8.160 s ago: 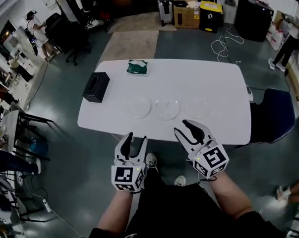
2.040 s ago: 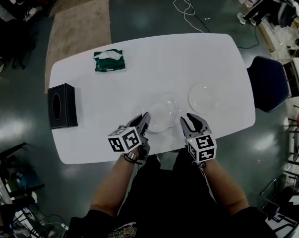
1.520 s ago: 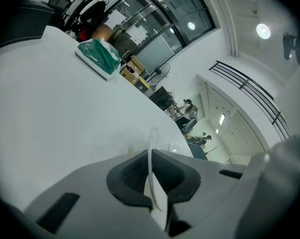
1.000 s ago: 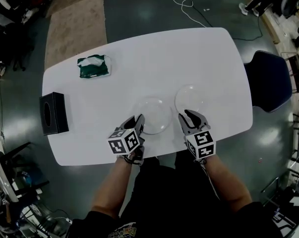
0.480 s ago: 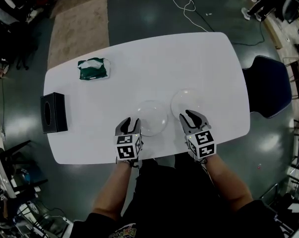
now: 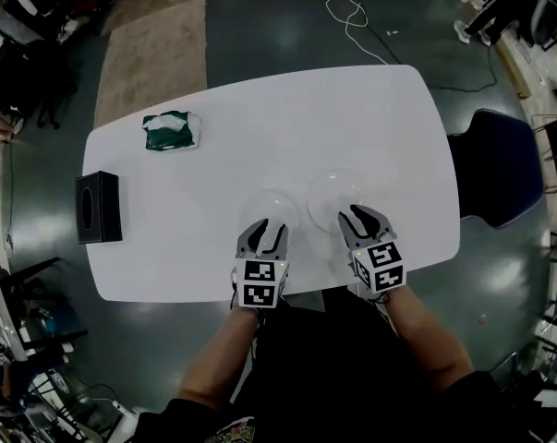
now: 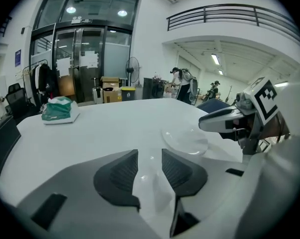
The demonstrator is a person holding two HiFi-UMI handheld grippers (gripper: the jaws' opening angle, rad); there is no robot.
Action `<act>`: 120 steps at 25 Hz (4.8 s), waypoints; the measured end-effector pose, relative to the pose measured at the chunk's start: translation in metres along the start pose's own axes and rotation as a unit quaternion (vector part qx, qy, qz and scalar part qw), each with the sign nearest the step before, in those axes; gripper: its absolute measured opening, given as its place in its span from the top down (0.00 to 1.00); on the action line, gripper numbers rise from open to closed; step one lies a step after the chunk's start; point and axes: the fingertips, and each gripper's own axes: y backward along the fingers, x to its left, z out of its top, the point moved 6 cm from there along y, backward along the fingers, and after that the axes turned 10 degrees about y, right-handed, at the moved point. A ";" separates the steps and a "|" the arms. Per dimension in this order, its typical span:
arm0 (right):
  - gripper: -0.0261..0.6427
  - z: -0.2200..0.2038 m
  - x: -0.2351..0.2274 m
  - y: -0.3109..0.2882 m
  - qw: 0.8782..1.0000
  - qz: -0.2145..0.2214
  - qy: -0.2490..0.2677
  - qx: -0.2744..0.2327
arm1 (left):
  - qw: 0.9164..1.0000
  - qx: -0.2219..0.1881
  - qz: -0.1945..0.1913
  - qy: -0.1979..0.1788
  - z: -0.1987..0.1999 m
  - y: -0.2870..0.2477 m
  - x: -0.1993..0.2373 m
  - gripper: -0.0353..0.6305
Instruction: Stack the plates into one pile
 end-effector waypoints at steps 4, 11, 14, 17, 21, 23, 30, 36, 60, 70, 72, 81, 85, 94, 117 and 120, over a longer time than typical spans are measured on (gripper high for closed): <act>0.77 -0.009 -0.016 0.004 1.000 0.003 -0.001 0.005 | 0.999 0.001 -0.027 -0.032 0.001 -0.016 -0.039 0.71; 0.77 -0.024 -0.047 0.008 1.000 0.008 -0.007 0.012 | 0.994 0.020 -0.050 -0.094 -0.003 -0.045 -0.094 0.72; 0.76 -0.031 -0.056 0.010 1.000 0.014 -0.016 0.015 | 0.994 0.037 -0.040 -0.100 -0.009 -0.056 -0.102 0.71; 0.76 -0.037 -0.061 0.009 0.999 0.023 -0.025 0.018 | 0.993 0.052 -0.026 -0.099 -0.015 -0.066 -0.106 0.71; 0.75 -0.044 -0.068 0.009 0.998 0.035 -0.037 0.021 | 0.994 0.053 -0.006 -0.096 -0.015 -0.071 -0.111 0.72; 0.74 -0.048 -0.071 0.009 0.998 0.042 -0.050 0.021 | 0.994 0.059 0.002 -0.092 -0.016 -0.072 -0.113 0.72; 0.71 -0.051 -0.079 0.001 0.992 0.073 -0.100 0.022 | 0.995 0.064 0.019 -0.078 -0.020 -0.074 -0.113 0.72; 0.70 -0.044 -0.080 -0.011 0.985 0.103 -0.133 0.027 | 0.995 0.062 0.022 -0.070 -0.021 -0.075 -0.113 0.72; 0.92 -0.022 -0.074 -0.016 0.949 0.158 -0.272 0.006 | 1.000 0.004 0.016 -0.022 -0.019 -0.042 -0.090 0.73; 0.92 0.006 -0.045 -0.008 0.947 0.145 -0.284 -0.022 | 0.999 -0.030 0.034 -0.006 -0.016 0.005 -0.052 0.88; 0.92 0.011 -0.033 -0.011 0.947 0.146 -0.284 -0.023 | 0.999 -0.034 0.036 -0.001 -0.019 0.015 -0.041 0.90; 0.92 0.031 0.036 -0.029 0.943 0.169 -0.286 -0.020 | 0.998 -0.051 0.041 0.019 -0.037 0.065 0.006 0.92; 0.92 0.034 0.068 -0.043 0.942 0.172 -0.289 -0.010 | 0.997 -0.053 0.049 0.031 -0.048 0.088 0.032 0.92; 0.92 0.028 0.107 -0.068 0.929 0.160 -0.332 0.004 | 0.995 -0.058 0.052 0.058 -0.067 0.118 0.079 0.92; 0.77 0.029 0.110 -0.061 0.994 -0.006 -0.104 0.031 | 0.996 -0.073 0.003 0.048 -0.057 0.145 0.107 0.91; 0.93 0.048 0.118 -0.037 0.997 -0.008 -0.074 -0.025 | 0.996 -0.086 -0.005 0.029 -0.050 0.155 0.111 0.92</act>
